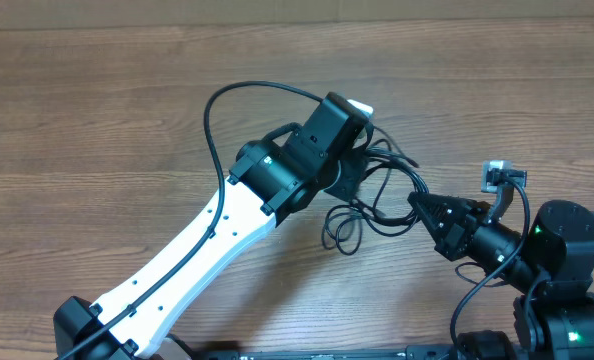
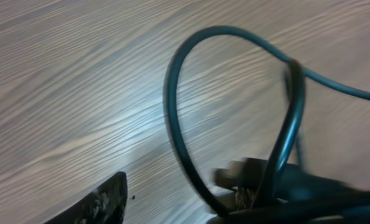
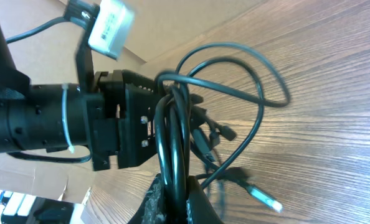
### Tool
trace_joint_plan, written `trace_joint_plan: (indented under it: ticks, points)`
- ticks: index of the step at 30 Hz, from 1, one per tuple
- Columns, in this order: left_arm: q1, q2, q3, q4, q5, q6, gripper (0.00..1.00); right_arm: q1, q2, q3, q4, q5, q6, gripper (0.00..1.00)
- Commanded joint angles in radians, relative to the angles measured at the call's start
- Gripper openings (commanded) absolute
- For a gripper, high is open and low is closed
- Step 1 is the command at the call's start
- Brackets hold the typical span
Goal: Untangle cables
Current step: 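Pull the grippers apart, left gripper moving up-left to separate strands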
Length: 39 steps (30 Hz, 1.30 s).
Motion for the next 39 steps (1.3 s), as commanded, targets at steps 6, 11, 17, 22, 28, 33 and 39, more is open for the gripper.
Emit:
trace_joint_plan:
  ticks: [6,11,17,22,28,33,39]
  points:
    - [0.012,0.006,0.019,-0.111,-0.334,-0.027,0.53,-0.003,-0.014,-0.003,-0.025,0.062,-0.027,0.04]
    - [0.013,0.007,0.019,-0.155,-0.465,-0.031,0.51,-0.003,-0.014,-0.003,-0.072,0.151,-0.04,0.04]
    - [0.027,0.006,0.019,-0.185,-0.509,-0.09,0.57,-0.003,-0.014,-0.003,-0.081,0.168,-0.063,0.04]
    - [0.034,0.007,0.019,-0.163,-0.4,-0.109,0.81,-0.003,-0.014,-0.003,-0.093,0.17,-0.093,0.04]
    - [0.034,0.006,0.02,-0.076,-0.108,0.082,0.91,-0.003,-0.014,-0.003,-0.109,0.196,-0.119,0.04]
    - [0.034,0.006,0.02,-0.031,0.07,0.204,0.91,-0.003,-0.014,-0.003,-0.121,0.22,-0.13,0.04]
    - [0.031,0.006,0.02,-0.031,0.266,0.378,0.86,-0.003,-0.014,-0.003,-0.125,0.227,-0.137,0.04]
